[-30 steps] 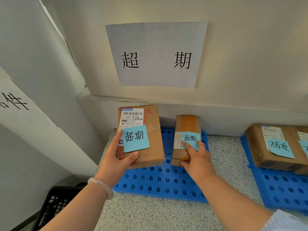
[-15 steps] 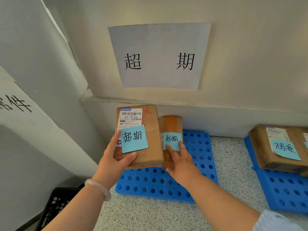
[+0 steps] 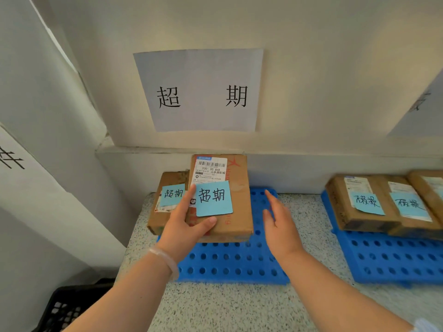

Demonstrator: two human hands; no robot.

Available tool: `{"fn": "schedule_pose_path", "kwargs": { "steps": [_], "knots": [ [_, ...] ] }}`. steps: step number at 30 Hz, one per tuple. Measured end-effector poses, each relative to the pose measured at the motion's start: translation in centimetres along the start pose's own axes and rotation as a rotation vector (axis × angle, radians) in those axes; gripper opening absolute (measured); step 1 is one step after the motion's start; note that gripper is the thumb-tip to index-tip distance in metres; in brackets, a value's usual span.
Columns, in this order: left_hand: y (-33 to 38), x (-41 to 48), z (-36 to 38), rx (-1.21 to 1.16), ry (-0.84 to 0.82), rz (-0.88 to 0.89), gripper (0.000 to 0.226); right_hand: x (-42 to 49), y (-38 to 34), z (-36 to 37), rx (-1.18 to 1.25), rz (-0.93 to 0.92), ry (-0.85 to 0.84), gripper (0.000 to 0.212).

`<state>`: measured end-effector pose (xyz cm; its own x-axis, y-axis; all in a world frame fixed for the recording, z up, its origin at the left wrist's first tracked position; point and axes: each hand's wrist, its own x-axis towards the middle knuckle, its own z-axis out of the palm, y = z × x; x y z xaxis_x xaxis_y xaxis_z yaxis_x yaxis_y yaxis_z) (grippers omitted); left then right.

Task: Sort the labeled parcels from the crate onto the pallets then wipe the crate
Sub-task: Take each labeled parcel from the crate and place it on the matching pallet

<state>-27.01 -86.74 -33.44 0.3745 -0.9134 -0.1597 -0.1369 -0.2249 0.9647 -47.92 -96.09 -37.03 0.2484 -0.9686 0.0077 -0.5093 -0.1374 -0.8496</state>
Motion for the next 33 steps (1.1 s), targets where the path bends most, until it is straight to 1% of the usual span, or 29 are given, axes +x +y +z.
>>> {"fn": "schedule_pose_path", "kwargs": {
  "steps": [1, 3, 6, 9, 13, 17, 21, 23, 25, 29, 31, 33],
  "knots": [
    [0.2, 0.0, 0.8, 0.020, -0.019, 0.010, 0.084, -0.5, -0.3, -0.9, 0.073, 0.003, 0.027, 0.045],
    [0.5, -0.1, 2.6, 0.023, -0.066, 0.016, 0.086, -1.3, -0.9, -2.4, 0.145, -0.052, 0.039, 0.042],
    [1.3, -0.2, 5.4, 0.053, -0.117, 0.043, 0.086, -2.4, -1.0, -4.2, 0.159, -0.122, -0.034, 0.051],
    [1.2, 0.2, 8.1, 0.062, -0.152, 0.044, 0.085, -3.1, -0.1, -5.8, 0.088, -0.107, -0.109, 0.063],
    [1.3, 0.5, 11.5, 0.128, -0.188, 0.047, 0.086, -3.3, 1.5, -7.8, 0.001, -0.016, -0.081, 0.075],
    [1.4, 0.8, 13.9, 0.212, -0.178, 0.058, 0.086, -2.7, 2.8, -9.0, -0.032, 0.047, -0.071, 0.076],
    [0.5, 2.0, 14.7, 0.287, -0.222, 0.060, 0.086, -1.2, 4.2, -9.0, -0.051, 0.087, -0.088, 0.075],
    [-0.1, 2.4, 14.5, 0.364, -0.234, 0.065, 0.088, -0.4, 4.9, -8.5, -0.063, 0.102, -0.129, 0.076],
    [-1.2, 2.7, 14.2, 0.497, -0.228, 0.074, 0.089, 0.3, 5.7, -7.6, -0.092, 0.129, -0.182, 0.079],
    [-2.8, 3.0, 13.5, 0.930, -0.205, 0.133, 0.086, 1.2, 7.0, -6.1, -0.182, 0.158, -0.245, 0.081],
    [-3.0, 3.1, 13.4, 1.041, -0.221, 0.149, 0.083, 1.5, 7.6, -5.5, -0.228, 0.188, -0.258, 0.080],
    [-3.5, 3.2, 13.4, 1.100, -0.248, 0.154, 0.081, 1.7, 7.9, -5.0, -0.243, 0.207, -0.267, 0.079]
  ]
}}
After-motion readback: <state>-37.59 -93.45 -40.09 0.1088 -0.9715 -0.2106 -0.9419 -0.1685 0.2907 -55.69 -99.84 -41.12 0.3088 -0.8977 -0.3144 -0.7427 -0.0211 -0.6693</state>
